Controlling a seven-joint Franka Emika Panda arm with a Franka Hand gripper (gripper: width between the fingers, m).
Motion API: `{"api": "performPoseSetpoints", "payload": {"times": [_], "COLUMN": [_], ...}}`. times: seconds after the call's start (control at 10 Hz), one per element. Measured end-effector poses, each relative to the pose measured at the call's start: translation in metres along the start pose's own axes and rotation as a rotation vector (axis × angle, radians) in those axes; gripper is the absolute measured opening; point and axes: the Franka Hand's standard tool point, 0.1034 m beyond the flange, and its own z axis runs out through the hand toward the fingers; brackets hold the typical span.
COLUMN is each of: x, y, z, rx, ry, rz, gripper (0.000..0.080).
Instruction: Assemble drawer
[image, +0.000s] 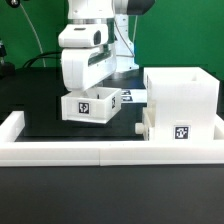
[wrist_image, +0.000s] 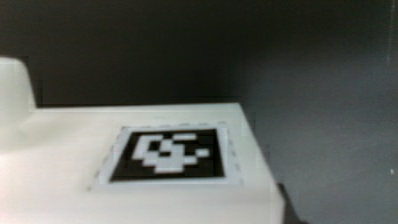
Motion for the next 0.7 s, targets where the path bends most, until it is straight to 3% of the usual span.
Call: {"api": "performPoseSetpoints", "payload": {"times": [0.2,0.7], "x": [0.0,0.009], "y": [0.004,0.041], "z": [-0.002,-0.025], "rx": [0.02,0.041], "ry": [-0.01,-0.029], "rz": [-0.06,-0.091], "gripper": [0.0042,0.0042]}}
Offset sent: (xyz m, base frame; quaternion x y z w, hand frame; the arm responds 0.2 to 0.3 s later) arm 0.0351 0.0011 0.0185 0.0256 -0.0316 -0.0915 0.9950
